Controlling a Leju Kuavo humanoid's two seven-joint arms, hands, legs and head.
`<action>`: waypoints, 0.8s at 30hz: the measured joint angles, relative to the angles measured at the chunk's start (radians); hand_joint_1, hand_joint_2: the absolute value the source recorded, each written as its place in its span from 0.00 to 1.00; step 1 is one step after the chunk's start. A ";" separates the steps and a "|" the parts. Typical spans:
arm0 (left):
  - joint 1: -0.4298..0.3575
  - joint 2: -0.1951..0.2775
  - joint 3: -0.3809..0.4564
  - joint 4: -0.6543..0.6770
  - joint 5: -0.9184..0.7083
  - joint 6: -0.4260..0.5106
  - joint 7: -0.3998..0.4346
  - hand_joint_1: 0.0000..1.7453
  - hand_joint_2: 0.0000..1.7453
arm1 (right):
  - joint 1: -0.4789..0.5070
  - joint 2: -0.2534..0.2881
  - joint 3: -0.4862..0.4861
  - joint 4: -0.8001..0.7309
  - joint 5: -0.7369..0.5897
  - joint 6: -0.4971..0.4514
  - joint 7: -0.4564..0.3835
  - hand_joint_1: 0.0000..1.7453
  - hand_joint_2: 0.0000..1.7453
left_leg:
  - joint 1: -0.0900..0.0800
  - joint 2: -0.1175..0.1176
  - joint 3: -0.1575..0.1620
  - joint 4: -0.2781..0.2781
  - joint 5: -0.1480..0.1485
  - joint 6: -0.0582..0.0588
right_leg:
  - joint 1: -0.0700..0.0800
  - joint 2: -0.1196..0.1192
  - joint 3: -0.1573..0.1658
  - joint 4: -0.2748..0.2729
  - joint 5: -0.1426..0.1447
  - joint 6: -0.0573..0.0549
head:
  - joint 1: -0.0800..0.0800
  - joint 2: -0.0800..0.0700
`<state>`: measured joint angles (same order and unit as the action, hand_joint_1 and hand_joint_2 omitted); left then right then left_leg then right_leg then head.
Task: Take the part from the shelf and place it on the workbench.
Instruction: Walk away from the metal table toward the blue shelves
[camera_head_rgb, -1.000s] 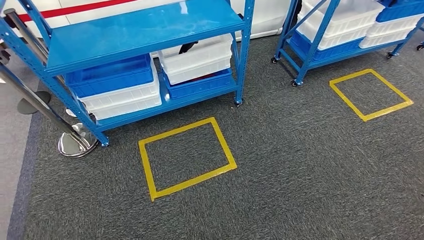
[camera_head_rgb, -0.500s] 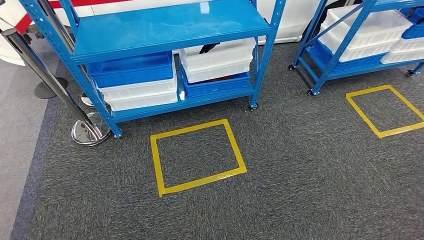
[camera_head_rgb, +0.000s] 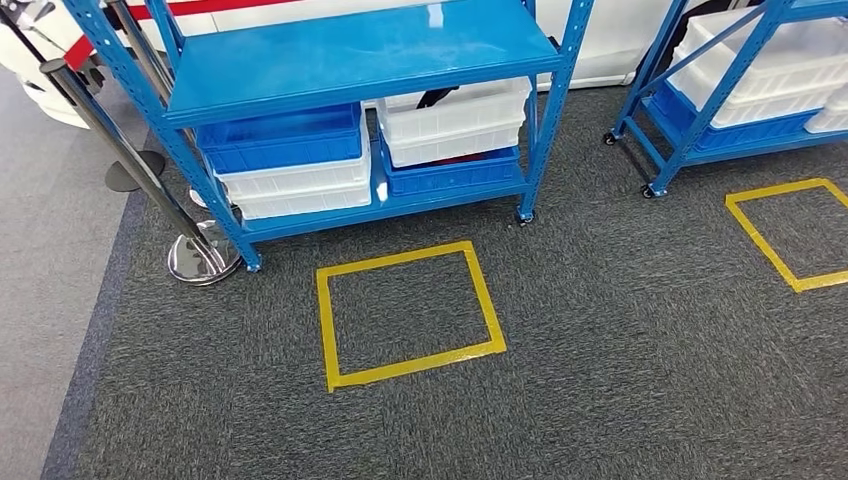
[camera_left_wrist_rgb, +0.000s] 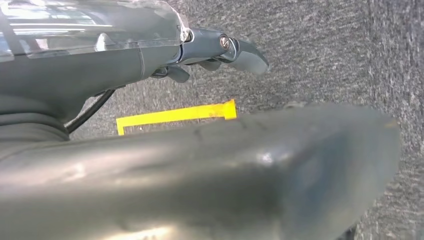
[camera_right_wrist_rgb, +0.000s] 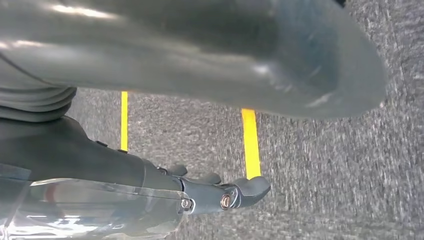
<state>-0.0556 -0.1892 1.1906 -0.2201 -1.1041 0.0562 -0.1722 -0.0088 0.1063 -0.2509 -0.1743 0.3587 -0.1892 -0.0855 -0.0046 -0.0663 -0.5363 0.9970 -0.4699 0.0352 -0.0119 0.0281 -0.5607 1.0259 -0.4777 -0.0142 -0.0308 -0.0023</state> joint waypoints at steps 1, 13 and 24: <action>-0.001 0.000 0.003 0.000 0.007 -0.005 0.001 0.00 0.00 | 0.000 0.001 -0.002 0.000 0.000 0.003 0.000 0.00 0.00 | 0.000 0.000 0.001 -0.002 0.000 0.000 | 0.000 0.000 0.000 0.000 0.000 -0.001 | 0.000 0.000; -0.004 0.003 0.074 0.000 0.079 -0.016 0.017 0.00 0.00 | -0.006 0.006 -0.013 0.000 0.009 0.027 -0.009 0.00 0.00 | 0.001 0.006 0.062 -0.062 -0.011 0.011 | -0.008 -0.013 -0.058 0.128 -0.034 0.031 | 0.008 0.000; -0.004 0.002 0.081 0.000 0.069 -0.017 0.023 0.00 0.00 | 0.001 0.004 -0.015 0.002 0.011 0.038 -0.011 0.00 0.00 | 0.022 0.006 0.131 -0.022 -0.103 -0.057 | -0.028 -0.011 -0.063 0.039 0.013 0.022 | 0.015 0.000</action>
<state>-0.0596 -0.1867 1.2713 -0.2205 -1.0348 0.0397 -0.1496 -0.0076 0.1104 -0.2664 -0.1723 0.3696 -0.1509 -0.0966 0.0175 -0.0604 -0.4052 0.9753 -0.5724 -0.0215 -0.0400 0.0169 -0.6239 1.0650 -0.4650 0.0077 -0.0156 -0.0019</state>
